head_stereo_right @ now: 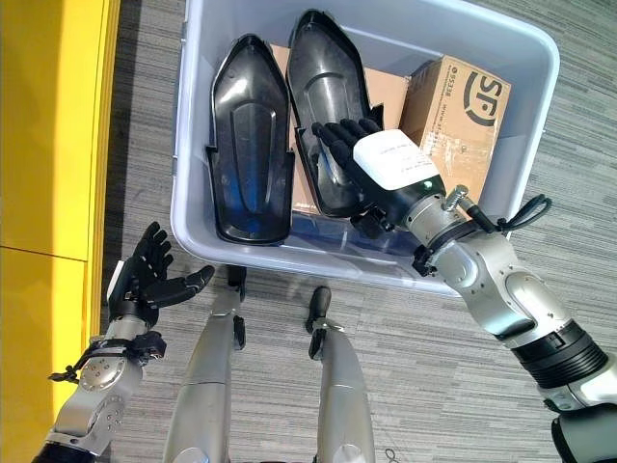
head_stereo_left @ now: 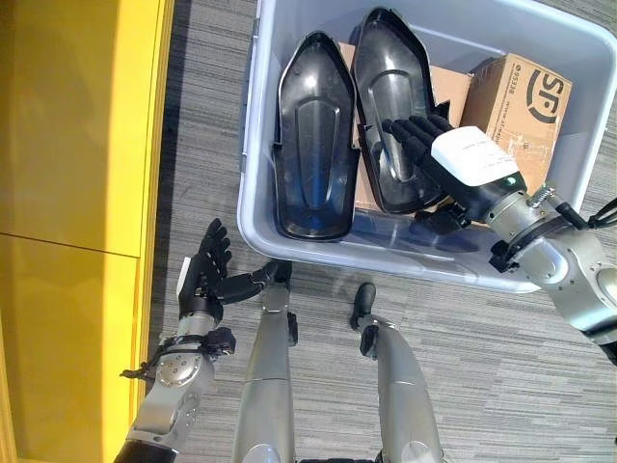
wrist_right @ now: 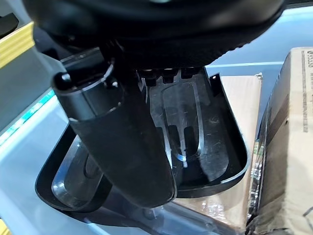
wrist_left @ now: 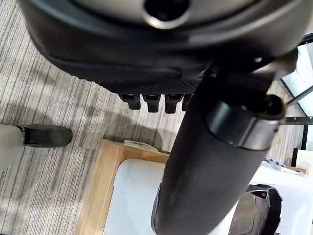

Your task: Move parts from the plastic box to the shelf.

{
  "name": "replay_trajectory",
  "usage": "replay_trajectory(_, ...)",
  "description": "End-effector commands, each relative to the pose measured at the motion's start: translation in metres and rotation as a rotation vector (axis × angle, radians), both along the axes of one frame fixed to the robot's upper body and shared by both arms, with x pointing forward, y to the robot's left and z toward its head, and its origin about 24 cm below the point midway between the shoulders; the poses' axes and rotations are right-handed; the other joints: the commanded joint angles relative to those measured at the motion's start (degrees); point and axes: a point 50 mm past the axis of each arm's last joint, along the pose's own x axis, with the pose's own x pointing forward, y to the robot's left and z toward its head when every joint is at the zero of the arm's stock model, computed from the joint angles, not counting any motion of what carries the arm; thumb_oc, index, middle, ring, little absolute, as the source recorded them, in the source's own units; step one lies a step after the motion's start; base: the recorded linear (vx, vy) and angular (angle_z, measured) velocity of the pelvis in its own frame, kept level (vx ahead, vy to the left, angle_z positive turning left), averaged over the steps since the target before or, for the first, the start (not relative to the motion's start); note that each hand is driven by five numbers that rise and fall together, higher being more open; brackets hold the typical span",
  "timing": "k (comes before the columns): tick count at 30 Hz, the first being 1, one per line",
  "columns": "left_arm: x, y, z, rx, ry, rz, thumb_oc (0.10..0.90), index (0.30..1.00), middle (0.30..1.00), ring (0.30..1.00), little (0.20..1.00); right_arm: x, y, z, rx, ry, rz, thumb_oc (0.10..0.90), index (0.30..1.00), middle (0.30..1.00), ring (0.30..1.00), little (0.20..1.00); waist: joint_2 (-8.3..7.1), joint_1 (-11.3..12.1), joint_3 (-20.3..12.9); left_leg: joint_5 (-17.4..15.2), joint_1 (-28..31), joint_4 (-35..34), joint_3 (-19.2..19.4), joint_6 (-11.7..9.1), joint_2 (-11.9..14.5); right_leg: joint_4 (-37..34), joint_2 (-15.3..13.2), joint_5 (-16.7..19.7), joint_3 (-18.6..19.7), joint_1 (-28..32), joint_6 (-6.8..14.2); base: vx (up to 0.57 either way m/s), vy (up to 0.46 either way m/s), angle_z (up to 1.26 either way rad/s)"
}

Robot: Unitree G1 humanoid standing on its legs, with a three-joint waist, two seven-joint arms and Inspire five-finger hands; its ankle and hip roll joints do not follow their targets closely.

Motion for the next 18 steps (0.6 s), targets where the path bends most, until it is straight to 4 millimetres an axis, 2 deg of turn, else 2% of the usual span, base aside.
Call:
replay_trajectory(1, -0.008, -0.004, 0.021, 0.017, -0.128, 0.002, 0.9, 1.0, 1.0, 1.0, 1.0, -0.004, -0.005, 0.043, 0.009, -0.201, -0.004, 0.9, 1.0, 1.0, 1.0, 1.0, 1.17, 0.9, -0.7, -7.3, -1.1, 7.8, -1.8, -3.1, 4.9, -5.9, -3.5, 3.4, 2.0, 7.3, 3.7, 0.0, 0.0, 0.0)
replay_trajectory(18, -0.008, -0.003, 0.021, 0.026, -0.13, 0.015, 0.9, 1.0, 1.0, 1.0, 1.0, 0.007, -0.007, 0.014, 0.057, -0.092, -0.038, 0.9, 1.0, 1.0, 1.0, 1.0, 1.37, 1.1, -0.7, -7.7, -3.2, 9.2, -2.3, -2.8, 4.6, -3.3, -3.5, 2.5, 1.5, 4.9, 3.4, 0.0, 0.0, 0.0)
